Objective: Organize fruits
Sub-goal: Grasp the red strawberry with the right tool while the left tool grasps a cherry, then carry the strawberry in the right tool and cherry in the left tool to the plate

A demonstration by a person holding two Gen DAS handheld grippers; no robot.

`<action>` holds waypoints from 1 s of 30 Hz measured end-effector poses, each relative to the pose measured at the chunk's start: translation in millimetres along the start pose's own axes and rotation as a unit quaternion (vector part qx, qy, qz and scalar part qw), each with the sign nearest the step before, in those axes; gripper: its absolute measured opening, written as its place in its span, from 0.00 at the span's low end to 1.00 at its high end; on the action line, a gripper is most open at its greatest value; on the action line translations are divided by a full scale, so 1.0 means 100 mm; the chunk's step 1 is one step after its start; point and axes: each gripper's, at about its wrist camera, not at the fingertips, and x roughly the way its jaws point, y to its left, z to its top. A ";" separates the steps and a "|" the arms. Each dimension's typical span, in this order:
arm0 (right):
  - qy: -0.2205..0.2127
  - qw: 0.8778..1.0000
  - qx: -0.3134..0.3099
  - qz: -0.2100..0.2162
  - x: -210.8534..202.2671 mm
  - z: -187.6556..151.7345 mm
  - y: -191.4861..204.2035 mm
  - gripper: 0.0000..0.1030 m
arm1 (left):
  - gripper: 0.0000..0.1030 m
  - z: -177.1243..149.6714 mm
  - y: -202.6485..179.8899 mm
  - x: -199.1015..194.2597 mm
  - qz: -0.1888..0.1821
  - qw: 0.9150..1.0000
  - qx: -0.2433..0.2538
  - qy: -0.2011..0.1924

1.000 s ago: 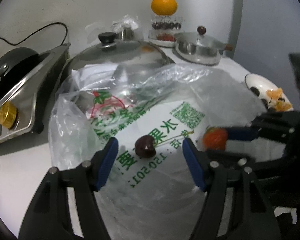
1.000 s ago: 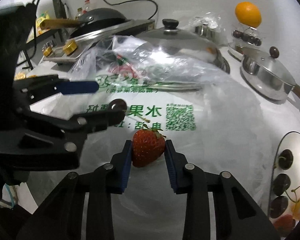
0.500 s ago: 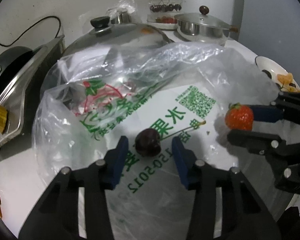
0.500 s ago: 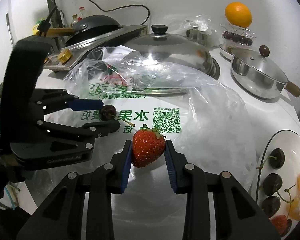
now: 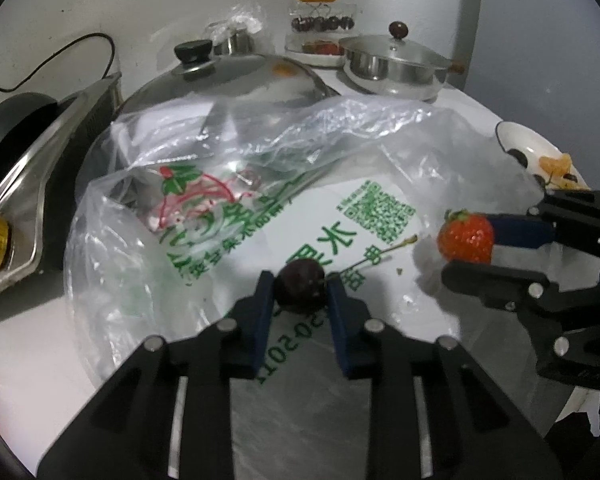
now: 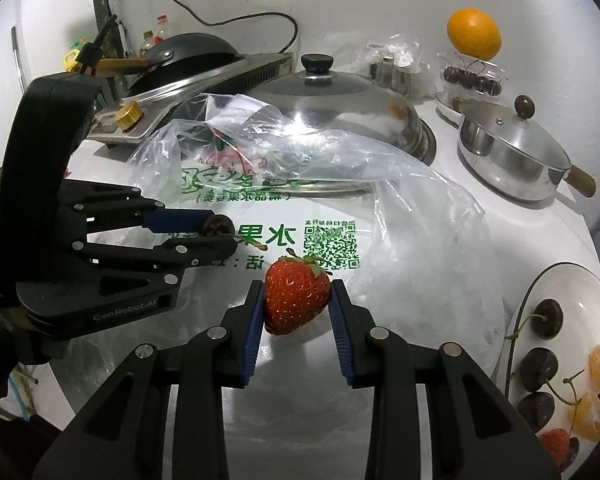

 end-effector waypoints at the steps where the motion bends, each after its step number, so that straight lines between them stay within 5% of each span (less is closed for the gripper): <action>1: -0.001 1.000 0.000 0.000 -0.01 0.00 0.00 0.33 | 0.26 0.00 0.00 -0.02 -0.002 1.000 -0.001 -0.002; 30: -0.035 0.999 0.002 -0.018 -0.51 -0.07 0.07 0.33 | 0.26 0.03 -0.24 -0.60 -0.017 0.998 0.006 -0.053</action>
